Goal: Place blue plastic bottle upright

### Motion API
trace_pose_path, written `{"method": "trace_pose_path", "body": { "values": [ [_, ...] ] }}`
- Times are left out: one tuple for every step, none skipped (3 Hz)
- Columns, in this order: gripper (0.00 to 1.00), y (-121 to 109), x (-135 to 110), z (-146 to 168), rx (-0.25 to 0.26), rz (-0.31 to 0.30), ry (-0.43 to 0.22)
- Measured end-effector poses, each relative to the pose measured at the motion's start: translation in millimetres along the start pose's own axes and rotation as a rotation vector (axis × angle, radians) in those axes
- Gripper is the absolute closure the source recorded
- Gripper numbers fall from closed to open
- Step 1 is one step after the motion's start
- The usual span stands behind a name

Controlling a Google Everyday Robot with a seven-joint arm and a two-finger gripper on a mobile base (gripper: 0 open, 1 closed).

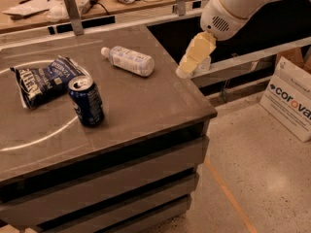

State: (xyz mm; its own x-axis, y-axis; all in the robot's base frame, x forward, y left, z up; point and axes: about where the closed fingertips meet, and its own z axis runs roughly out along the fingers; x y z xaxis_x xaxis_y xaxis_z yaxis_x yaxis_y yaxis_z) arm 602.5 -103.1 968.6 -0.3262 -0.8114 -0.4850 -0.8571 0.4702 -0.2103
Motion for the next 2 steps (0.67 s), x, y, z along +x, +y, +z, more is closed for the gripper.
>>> {"method": "trace_pose_path", "body": {
  "values": [
    [0.00, -17.5, -18.7, 32.0, -0.010, 0.041, -0.015],
    [0.00, -28.9, -40.1, 67.9, -0.031, 0.070, -0.013]
  ]
}}
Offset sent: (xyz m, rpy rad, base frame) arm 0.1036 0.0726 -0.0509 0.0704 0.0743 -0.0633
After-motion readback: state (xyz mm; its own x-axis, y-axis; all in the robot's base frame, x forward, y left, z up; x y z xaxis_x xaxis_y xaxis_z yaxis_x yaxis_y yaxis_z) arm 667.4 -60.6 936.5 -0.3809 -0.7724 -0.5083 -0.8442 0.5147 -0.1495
